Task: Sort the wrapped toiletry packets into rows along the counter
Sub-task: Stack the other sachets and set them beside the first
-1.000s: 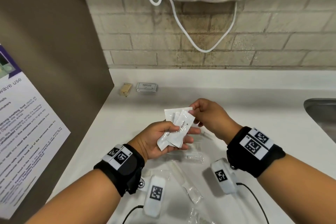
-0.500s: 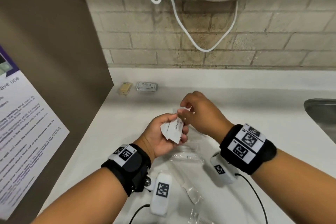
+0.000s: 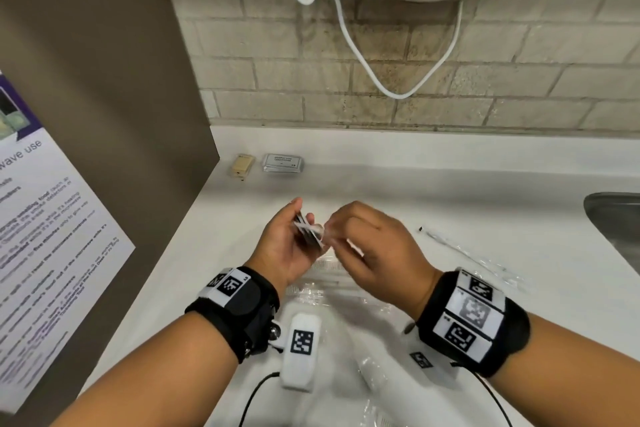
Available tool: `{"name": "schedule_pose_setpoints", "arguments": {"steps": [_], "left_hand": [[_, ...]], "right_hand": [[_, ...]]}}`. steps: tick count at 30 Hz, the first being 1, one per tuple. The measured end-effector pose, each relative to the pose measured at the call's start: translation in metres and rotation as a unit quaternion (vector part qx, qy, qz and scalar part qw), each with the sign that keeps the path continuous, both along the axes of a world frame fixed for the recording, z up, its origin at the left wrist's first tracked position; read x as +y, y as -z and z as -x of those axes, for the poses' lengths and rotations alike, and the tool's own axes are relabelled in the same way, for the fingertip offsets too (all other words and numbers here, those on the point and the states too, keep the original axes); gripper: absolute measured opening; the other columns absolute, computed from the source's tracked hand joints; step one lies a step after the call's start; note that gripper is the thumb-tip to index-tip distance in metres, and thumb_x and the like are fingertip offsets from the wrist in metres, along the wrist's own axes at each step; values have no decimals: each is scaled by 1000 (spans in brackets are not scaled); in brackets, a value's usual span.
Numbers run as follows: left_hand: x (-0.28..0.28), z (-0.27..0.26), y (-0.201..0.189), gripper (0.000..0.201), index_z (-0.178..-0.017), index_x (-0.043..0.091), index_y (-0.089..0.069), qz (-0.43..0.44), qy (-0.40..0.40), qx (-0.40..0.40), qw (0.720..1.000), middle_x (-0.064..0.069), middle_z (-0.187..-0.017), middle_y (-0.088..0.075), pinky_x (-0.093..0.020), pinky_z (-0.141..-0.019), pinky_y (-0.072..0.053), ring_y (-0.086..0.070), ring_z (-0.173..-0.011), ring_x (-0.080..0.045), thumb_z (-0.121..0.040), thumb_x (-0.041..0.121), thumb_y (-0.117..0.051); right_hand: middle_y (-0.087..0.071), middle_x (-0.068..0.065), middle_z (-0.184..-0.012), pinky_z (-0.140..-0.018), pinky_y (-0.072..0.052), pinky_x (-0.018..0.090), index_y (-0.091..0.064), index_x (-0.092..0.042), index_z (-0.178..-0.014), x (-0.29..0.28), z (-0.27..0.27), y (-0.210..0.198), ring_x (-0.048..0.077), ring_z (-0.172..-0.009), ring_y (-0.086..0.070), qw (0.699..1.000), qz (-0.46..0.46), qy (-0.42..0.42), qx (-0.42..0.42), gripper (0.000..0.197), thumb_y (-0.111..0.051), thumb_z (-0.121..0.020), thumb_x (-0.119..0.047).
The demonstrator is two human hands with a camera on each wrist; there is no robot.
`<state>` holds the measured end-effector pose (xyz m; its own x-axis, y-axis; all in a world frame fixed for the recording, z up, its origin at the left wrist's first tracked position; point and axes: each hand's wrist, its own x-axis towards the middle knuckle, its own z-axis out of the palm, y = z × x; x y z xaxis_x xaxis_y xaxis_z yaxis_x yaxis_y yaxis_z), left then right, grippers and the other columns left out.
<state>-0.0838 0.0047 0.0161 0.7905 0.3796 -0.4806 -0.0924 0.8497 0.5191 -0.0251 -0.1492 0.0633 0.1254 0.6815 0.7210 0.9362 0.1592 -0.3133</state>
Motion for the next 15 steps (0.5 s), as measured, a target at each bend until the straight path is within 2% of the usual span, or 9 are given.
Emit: {"name": "schedule_pose_setpoints", "arguments": {"steps": [2,3,6,8,10,11,13,14,15], "left_hand": [[4,1,0,20,-95,16,-52,10,0,-43,999,-2,-82,-50,-29,-57,-54,-54,-63,-15,-90,34,-58],[1,2,-3,26,-100,16,-53,12,8,-65,998,-4,-87,-53,-30,-59,-55,-57,-65,-16,-90,40,-57],[-9,1,-8,47,-115,19,-48,-42,51,-88,994,-8,-95,-59,-32,-67,-55,-62,-78,-20,-89,59,-46],[-14,-2,-10,48,-119,18,-47,-93,89,-98,987,-10,-95,-59,-32,-69,-55,-63,-81,-21,-87,53,-55],[-17,-3,-11,40,-115,17,-49,-128,104,-108,980,-11,-90,-58,-35,-70,-49,-58,-82,-23,-84,34,-67],[-19,-2,-12,34,-113,16,-49,-135,112,-113,978,-11,-86,-58,-36,-68,-47,-55,-79,-24,-84,21,-67],[-23,1,-14,34,-109,15,-49,-149,141,-115,972,-12,-77,-57,-34,-61,-48,-57,-72,-25,-80,0,-58],[-24,2,-14,37,-107,15,-50,-163,161,-107,967,-12,-75,-57,-33,-59,-49,-59,-70,-25,-76,-4,-55],[-26,2,-15,41,-108,16,-52,-181,180,-90,963,-10,-76,-57,-33,-59,-49,-59,-72,-24,-72,-4,-54]], "right_hand": [[-66,7,-87,-64,-50,33,-66,-1,-81,2,-6,-5,23,-77,-63,999,-28,40,21,28,-52,-94,-21],[-66,6,-86,-64,-50,34,-66,-2,-80,4,-11,-4,23,-77,-64,998,-18,60,15,30,-52,-95,-24],[-67,0,-88,-69,-49,39,-66,-13,-78,9,-19,8,24,-83,-61,989,102,89,-57,25,-60,-88,-35],[-62,-5,-100,-81,-46,41,-63,-20,-81,7,-18,11,20,-95,-56,982,170,73,-43,30,-70,-75,-49],[-51,-5,-126,-102,-38,38,-57,-24,-105,5,-16,6,16,-117,-45,975,214,56,23,60,-78,-60,-59],[-40,-4,-141,-111,-30,35,-48,-26,-123,4,-16,1,11,-130,-33,968,238,51,59,83,-81,-55,-60],[-24,-9,-150,-115,-23,30,-12,-29,-150,5,-17,-6,0,-132,-17,947,299,43,110,125,-86,-53,-54],[-27,-11,-147,-113,-27,29,6,-34,-151,7,-18,-7,0,-131,-21,940,320,32,116,135,-87,-54,-49],[-34,-9,-142,-108,-35,28,15,-39,-149,9,-20,-5,4,-129,-31,937,330,20,111,137,-87,-56,-45]]}}
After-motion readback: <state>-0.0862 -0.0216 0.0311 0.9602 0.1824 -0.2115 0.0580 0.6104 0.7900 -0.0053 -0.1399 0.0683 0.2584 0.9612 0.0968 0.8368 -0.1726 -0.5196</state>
